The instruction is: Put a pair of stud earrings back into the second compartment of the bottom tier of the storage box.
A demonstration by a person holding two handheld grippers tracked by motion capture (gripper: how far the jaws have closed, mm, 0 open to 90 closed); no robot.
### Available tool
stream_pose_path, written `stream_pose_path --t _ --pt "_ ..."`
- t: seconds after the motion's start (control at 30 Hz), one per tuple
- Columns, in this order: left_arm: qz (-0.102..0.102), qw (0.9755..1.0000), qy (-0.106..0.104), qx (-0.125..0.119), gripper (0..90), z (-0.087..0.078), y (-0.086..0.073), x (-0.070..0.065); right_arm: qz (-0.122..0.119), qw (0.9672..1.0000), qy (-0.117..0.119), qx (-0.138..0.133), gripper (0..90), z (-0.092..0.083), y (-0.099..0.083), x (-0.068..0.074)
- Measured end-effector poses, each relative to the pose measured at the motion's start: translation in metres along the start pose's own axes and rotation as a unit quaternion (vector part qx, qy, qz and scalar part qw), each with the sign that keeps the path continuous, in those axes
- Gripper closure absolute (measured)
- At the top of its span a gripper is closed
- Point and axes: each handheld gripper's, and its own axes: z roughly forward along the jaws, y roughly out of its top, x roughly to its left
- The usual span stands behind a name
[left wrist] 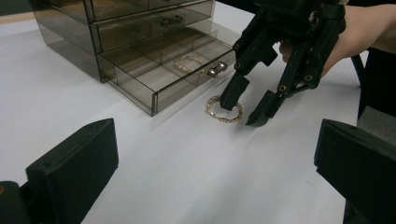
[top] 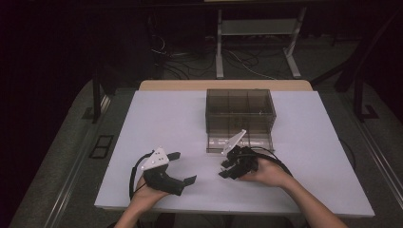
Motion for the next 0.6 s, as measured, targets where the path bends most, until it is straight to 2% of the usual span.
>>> stream_pose_path --t 0.2,0.27,0.4,0.6 --pt "0.001 1.0000 -0.001 0.001 0.0 0.0002 0.0001 -0.0002 -0.011 0.9996 -0.020 0.013 69.6 0.0036 0.0003 0.0029" --pt "0.001 1.0000 0.000 0.000 0.0 0.0002 0.0001 -0.0002 -0.022 0.9992 -0.030 0.016 72.1 0.0041 0.0004 0.0033" --pt "0.001 1.0000 0.000 0.000 0.0 0.0001 0.0001 -0.0002 -0.025 0.9987 -0.040 0.020 78.1 0.0039 0.0005 0.0028" --pt "0.001 1.0000 -0.001 0.003 0.0 0.0014 0.0000 -0.0006 -0.028 0.9984 -0.042 0.026 86.6 0.0042 0.0012 0.0039"
